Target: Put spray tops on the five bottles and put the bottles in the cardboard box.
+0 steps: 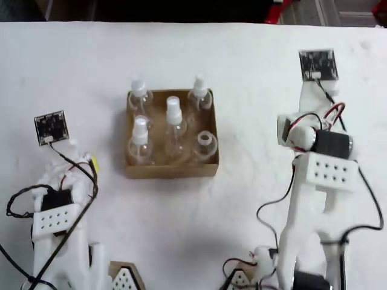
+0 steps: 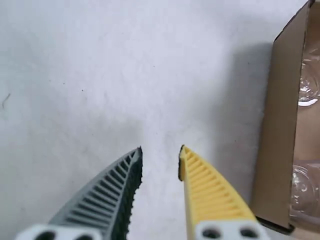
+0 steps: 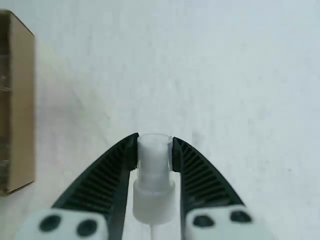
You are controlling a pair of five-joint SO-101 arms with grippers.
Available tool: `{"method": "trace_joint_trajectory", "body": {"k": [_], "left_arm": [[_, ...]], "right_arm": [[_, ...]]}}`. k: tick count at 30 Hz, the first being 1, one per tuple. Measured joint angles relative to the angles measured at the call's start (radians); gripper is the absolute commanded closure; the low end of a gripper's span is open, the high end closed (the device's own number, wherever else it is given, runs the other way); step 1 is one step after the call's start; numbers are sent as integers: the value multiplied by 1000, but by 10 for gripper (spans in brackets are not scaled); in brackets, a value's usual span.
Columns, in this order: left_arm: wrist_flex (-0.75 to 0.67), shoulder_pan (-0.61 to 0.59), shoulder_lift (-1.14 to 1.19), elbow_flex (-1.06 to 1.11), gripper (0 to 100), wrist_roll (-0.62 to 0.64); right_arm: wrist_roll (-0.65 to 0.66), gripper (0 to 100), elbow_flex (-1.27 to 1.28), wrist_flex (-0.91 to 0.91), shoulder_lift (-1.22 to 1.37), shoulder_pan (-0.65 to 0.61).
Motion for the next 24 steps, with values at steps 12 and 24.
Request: {"method": "trace_joint_trajectory", "body": {"k": [12,24], "left_arm": [[0,0,0,0,884,-5],[0,26,0,0,884,-5]], "right_arm": [[80,982,69,-488,582,196],[256,982,-149,-545,910,373]]}}
